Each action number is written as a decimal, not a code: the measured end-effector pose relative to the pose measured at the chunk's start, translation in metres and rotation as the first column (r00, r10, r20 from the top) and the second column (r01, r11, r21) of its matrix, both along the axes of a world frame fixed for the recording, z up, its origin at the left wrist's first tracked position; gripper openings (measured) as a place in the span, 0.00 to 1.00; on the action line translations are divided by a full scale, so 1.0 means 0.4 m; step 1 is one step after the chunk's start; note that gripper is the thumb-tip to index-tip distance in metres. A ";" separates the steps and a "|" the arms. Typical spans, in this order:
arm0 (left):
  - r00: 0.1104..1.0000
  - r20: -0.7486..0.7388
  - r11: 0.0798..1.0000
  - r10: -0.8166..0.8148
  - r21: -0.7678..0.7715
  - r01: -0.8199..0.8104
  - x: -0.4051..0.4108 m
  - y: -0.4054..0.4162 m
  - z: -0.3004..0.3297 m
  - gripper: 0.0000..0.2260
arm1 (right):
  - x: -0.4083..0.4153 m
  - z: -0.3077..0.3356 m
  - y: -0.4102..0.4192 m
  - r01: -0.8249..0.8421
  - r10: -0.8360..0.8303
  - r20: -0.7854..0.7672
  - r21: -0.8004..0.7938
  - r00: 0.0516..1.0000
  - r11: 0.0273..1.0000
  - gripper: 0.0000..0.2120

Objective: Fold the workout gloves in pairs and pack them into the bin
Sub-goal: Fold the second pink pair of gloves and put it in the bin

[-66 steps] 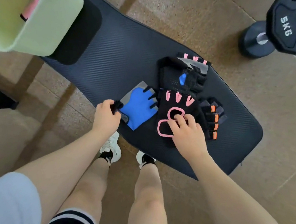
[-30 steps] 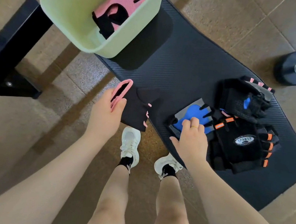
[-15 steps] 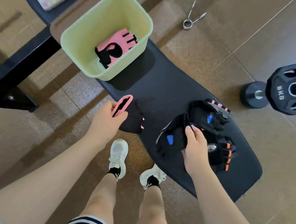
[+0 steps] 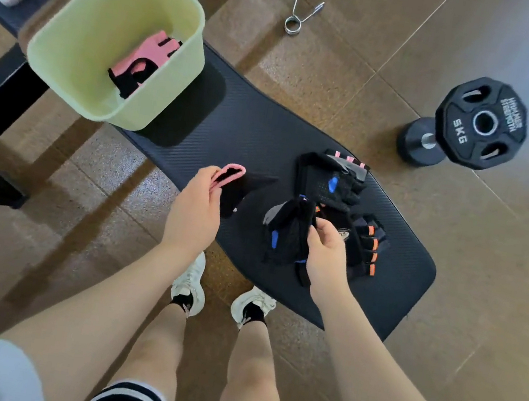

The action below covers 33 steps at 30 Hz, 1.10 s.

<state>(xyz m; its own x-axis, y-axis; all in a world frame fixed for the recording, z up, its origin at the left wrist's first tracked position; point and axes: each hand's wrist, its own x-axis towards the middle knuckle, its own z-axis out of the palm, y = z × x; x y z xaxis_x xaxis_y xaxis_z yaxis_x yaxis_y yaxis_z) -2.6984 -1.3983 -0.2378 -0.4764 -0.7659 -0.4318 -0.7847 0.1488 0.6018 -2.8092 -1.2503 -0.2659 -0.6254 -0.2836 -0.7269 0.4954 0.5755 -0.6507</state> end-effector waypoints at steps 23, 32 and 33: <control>0.937 -0.155 0.950 0.312 0.068 -0.305 -0.078 0.039 -0.134 0.13 | -0.233 -0.233 -0.021 -0.455 0.850 -0.264 0.752 0.455 0.478 0.21; 0.896 -0.193 0.916 0.399 0.123 -0.382 -0.054 -0.028 -0.115 0.09 | -0.200 -0.131 -0.025 -0.272 0.344 -0.562 0.211 0.752 0.939 0.08; 0.894 -0.195 0.914 0.403 0.127 -0.385 -0.053 -0.035 -0.101 0.10 | -0.200 -0.088 -0.031 -0.197 0.187 -0.358 0.008 0.915 0.980 0.07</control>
